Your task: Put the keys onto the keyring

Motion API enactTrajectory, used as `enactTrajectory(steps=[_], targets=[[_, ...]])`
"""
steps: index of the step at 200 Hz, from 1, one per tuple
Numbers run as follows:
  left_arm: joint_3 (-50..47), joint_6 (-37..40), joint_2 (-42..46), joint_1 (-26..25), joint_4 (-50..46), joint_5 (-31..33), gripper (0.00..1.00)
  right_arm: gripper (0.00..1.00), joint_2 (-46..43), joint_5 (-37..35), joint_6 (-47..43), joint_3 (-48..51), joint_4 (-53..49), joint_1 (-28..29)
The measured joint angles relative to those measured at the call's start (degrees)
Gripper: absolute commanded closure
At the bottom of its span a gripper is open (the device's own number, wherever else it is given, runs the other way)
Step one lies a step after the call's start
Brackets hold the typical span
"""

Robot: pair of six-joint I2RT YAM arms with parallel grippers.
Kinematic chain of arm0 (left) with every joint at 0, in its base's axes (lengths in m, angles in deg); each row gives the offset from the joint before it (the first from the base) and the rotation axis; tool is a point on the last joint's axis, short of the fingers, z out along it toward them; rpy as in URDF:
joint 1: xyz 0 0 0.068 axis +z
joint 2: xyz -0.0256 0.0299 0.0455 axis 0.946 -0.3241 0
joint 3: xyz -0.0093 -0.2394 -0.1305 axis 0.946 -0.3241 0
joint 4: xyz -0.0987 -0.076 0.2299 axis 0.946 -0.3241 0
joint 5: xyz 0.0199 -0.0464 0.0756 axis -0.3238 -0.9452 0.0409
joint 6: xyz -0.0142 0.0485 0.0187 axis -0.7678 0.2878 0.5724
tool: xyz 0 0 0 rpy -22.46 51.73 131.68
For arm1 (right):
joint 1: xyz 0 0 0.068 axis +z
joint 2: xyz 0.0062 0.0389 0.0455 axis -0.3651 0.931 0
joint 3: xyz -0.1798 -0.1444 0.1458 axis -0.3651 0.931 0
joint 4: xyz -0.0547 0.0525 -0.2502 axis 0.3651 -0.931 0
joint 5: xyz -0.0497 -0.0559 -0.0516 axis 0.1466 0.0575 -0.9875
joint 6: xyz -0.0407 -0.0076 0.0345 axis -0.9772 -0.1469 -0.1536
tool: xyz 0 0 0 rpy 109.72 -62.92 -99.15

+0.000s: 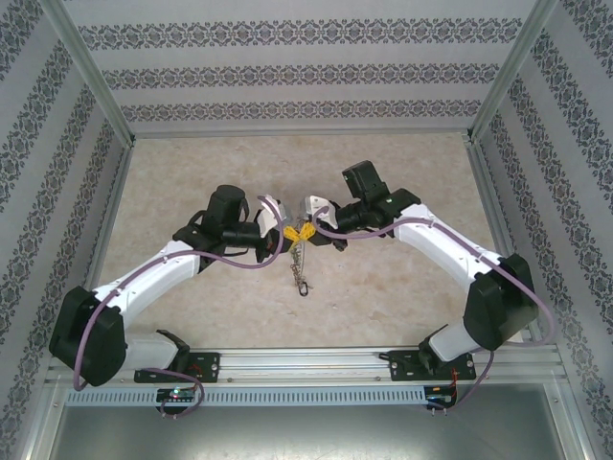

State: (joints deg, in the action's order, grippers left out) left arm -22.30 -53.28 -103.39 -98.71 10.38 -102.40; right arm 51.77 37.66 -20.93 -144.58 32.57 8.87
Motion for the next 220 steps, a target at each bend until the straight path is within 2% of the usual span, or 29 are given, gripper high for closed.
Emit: enactTrajectory(steps=[25, 31, 40, 102, 165, 220], targets=[[-1.36, -1.33, 1.99, 0.04, 2.14, 0.11, 0.86, 1.00, -2.97, 3.34, 4.26, 3.65, 6.14, -1.46], [-1.60, -1.53, 2.29, 0.13, 2.45, 0.22, 0.81, 1.00, -3.54, 3.98, 5.42, 4.26, 7.58, -1.79], [-1.90, -1.92, 2.73, 0.35, 2.97, 0.46, 0.80, 1.00, -4.26, 4.83, 6.69, 4.92, 9.27, -2.10], [-2.84, -3.54, 3.76, 1.14, 4.81, 2.01, 0.79, 1.00, -5.68, 9.25, 12.37, 6.05, 17.09, -3.30], [-2.93, -6.62, 3.76, 1.14, 8.68, 2.36, 0.79, 1.00, -6.64, 8.96, 21.77, 11.30, 28.89, -3.13], [-2.93, -9.66, 3.72, 1.42, 9.84, 2.38, 0.80, 1.00, -6.71, 4.42, 31.45, 16.52, 43.95, -0.20]])
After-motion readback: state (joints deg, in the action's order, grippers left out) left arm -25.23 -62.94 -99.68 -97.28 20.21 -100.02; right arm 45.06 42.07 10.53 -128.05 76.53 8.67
